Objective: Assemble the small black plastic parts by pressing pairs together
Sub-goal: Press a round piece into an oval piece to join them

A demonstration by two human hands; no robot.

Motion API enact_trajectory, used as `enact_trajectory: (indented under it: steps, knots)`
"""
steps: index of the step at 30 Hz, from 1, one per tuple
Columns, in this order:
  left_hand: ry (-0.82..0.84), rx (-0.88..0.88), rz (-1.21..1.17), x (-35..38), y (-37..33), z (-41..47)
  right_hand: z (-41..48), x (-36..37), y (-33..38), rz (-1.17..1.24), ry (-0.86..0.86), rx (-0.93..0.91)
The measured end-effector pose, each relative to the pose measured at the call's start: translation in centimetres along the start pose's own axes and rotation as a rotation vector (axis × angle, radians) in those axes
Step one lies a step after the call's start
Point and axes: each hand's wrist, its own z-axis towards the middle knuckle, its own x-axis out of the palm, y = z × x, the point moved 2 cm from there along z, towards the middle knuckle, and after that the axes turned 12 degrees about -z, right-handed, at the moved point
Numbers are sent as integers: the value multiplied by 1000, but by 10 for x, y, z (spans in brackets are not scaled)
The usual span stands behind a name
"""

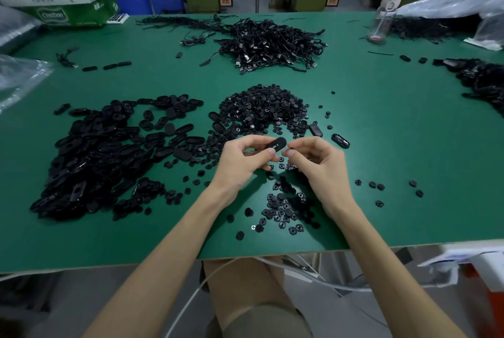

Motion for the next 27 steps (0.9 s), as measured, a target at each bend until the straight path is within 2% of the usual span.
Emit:
enact_trajectory:
  steps: [8, 21, 27]
  knots:
    - [-7, 41, -24, 0, -1, -1, 2, -4, -5, -68, -56, -9]
    - [70, 59, -2, 2, -2, -2, -1, 1, -1, 94, 34, 17]
    - [46, 36, -19, 3, 2, -2, 0, 0, -1, 18, 17, 18]
